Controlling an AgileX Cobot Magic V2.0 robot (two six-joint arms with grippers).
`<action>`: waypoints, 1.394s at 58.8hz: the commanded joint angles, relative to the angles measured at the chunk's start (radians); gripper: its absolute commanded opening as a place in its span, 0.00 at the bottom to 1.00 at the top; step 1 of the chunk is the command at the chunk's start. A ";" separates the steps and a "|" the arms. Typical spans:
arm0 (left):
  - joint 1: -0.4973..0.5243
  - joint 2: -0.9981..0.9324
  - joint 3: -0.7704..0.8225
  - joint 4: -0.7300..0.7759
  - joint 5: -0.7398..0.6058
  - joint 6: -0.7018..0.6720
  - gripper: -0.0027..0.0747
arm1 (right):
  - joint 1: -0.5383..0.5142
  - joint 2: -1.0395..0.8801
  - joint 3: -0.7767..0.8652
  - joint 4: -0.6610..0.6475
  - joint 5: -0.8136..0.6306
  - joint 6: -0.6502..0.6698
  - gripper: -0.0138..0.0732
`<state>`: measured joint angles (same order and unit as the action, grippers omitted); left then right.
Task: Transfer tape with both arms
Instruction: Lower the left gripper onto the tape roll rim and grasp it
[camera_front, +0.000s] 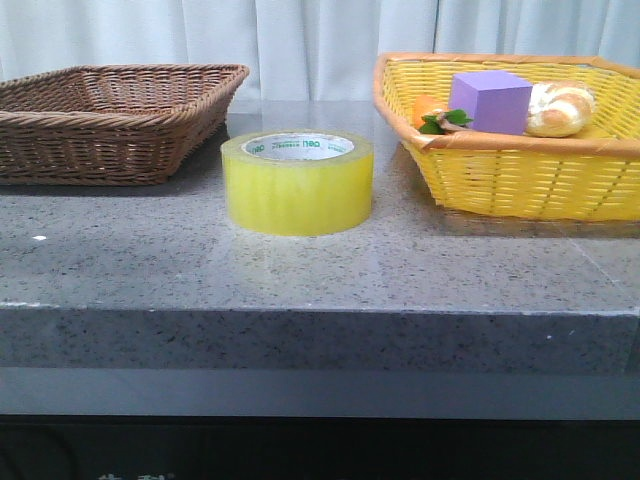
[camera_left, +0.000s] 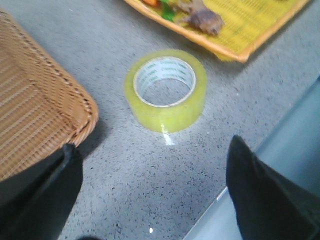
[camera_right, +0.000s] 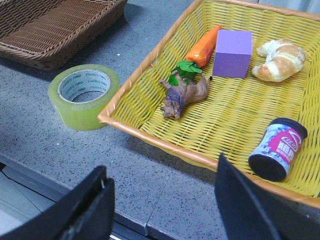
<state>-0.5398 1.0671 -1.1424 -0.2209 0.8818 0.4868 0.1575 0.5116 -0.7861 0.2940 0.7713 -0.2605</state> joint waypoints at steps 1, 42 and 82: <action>-0.009 0.075 -0.094 -0.059 0.005 0.109 0.78 | -0.007 0.005 -0.024 0.016 -0.076 0.000 0.69; -0.165 0.670 -0.535 -0.003 0.242 0.272 0.75 | -0.007 0.005 -0.024 0.016 -0.076 0.000 0.69; -0.163 0.808 -0.573 0.039 0.286 0.264 0.60 | -0.007 0.005 -0.024 0.016 -0.076 0.000 0.69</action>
<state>-0.6977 1.9236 -1.6845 -0.1729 1.1707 0.7596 0.1575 0.5116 -0.7861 0.2940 0.7709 -0.2605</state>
